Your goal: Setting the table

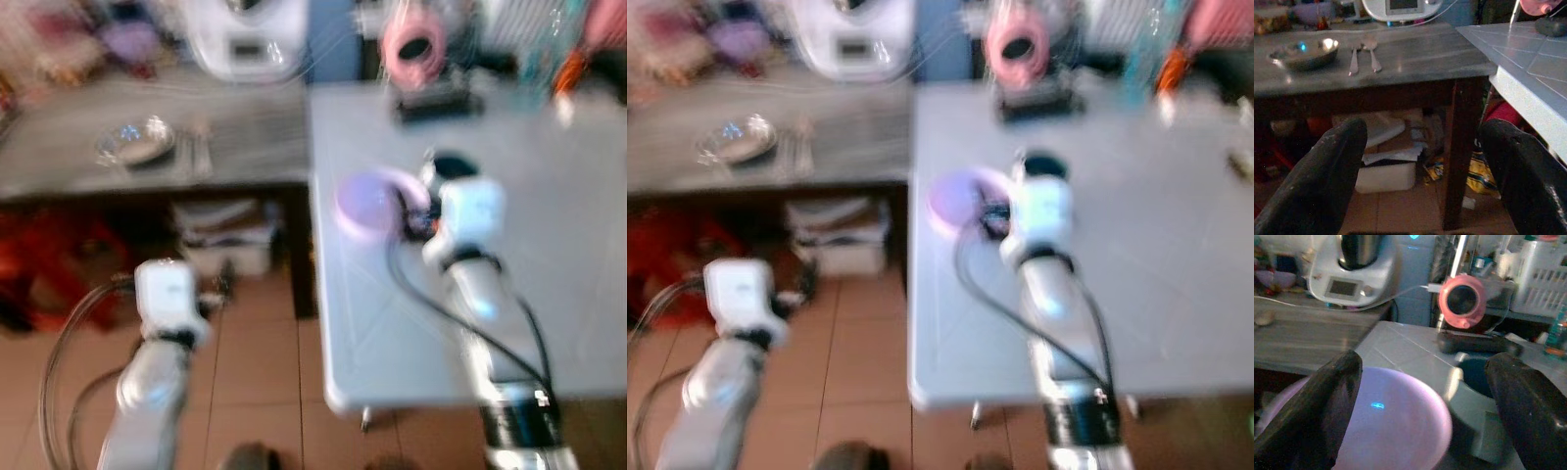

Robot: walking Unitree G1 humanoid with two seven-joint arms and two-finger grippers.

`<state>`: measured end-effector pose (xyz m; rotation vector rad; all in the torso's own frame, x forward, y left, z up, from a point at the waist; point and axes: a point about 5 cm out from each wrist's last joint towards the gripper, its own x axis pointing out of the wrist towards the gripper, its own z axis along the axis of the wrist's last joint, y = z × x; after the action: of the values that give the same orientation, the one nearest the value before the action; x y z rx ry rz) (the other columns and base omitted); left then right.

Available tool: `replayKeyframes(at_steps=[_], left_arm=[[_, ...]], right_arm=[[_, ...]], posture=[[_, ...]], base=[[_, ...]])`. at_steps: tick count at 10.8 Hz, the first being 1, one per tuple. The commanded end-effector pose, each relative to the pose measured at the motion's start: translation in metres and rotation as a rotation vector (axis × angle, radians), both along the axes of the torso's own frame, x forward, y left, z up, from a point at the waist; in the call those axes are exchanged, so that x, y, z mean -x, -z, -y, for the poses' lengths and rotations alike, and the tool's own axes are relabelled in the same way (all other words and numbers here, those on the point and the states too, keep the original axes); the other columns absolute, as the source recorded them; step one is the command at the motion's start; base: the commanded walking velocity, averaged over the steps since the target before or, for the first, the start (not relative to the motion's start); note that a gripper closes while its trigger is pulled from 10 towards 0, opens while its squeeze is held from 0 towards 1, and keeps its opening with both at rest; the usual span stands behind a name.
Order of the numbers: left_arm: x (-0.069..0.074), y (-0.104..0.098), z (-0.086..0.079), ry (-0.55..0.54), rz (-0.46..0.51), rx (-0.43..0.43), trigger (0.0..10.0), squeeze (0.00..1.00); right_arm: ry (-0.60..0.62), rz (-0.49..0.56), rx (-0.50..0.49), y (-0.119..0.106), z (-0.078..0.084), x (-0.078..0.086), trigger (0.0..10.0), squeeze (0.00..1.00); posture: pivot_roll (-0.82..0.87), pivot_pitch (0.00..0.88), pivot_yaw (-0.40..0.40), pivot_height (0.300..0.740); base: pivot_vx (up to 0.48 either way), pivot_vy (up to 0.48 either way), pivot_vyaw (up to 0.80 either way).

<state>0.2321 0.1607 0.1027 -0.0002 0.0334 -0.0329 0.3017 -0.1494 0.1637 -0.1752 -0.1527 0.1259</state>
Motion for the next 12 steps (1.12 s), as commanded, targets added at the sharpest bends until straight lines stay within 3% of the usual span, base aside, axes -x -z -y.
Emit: replayKeyframes(at_steps=[1,2,3,4,5,6,7,8,12], left_arm=[[0.000,-0.001,0.004,0.003,0.003,0.005,10.0,0.00],[0.001,-0.002,0.003,-0.002,0.004,0.004,10.0,0.00],[0.004,-0.001,0.000,-0.013,0.000,-0.004,10.0,0.00],[0.004,-0.002,-0.003,-0.029,-0.004,-0.012,10.0,0.00],[0.003,-0.001,-0.003,-0.032,-0.006,-0.012,10.0,0.00],[0.004,0.000,-0.002,-0.030,-0.017,-0.017,10.0,0.00],[0.005,0.000,-0.001,-0.029,-0.021,-0.015,10.0,0.00],[0.006,0.001,-0.001,-0.027,-0.029,-0.014,10.0,0.00],[0.009,0.005,0.002,-0.009,-0.056,-0.011,10.0,0.00]], right_arm=[[0.027,-0.033,0.020,0.005,0.007,-0.001,10.0,0.00],[-0.019,-0.046,-0.035,0.006,0.001,-0.001,10.0,0.00],[0.000,-0.027,-0.005,0.003,0.000,-0.003,10.0,0.00],[-0.044,-0.079,-0.020,0.005,-0.003,-0.004,10.0,0.00],[-0.071,-0.082,-0.016,0.003,-0.003,-0.007,10.0,0.11],[-0.119,-0.084,0.030,0.001,-0.008,-0.013,10.0,0.91],[-0.157,-0.104,0.056,0.001,-0.012,-0.017,10.0,0.78],[-0.212,-0.122,0.094,0.000,-0.016,-0.021,10.0,0.00],[-0.406,-0.177,0.217,-0.004,-0.027,-0.032,10.0,0.00]], posture=[[-0.02,0.073,0.042,0.740],[-0.02,0.078,0.044,0.740],[-0.01,0.084,0.045,0.740],[-0.01,0.090,0.046,0.740],[-0.01,0.094,0.046,0.740],[-0.01,0.101,0.046,0.740],[-0.01,0.106,0.045,0.740],[-0.01,0.107,0.043,0.740],[0.00,0.121,0.044,0.740]], base=[[0.000,0.000,0.00],[0.000,0.000,0.00],[0.000,0.000,0.00],[0.000,0.000,0.00],[0.000,0.000,0.00],[0.000,0.000,0.00],[0.000,0.000,0.00],[0.000,0.000,0.00],[0.000,0.000,0.00]])
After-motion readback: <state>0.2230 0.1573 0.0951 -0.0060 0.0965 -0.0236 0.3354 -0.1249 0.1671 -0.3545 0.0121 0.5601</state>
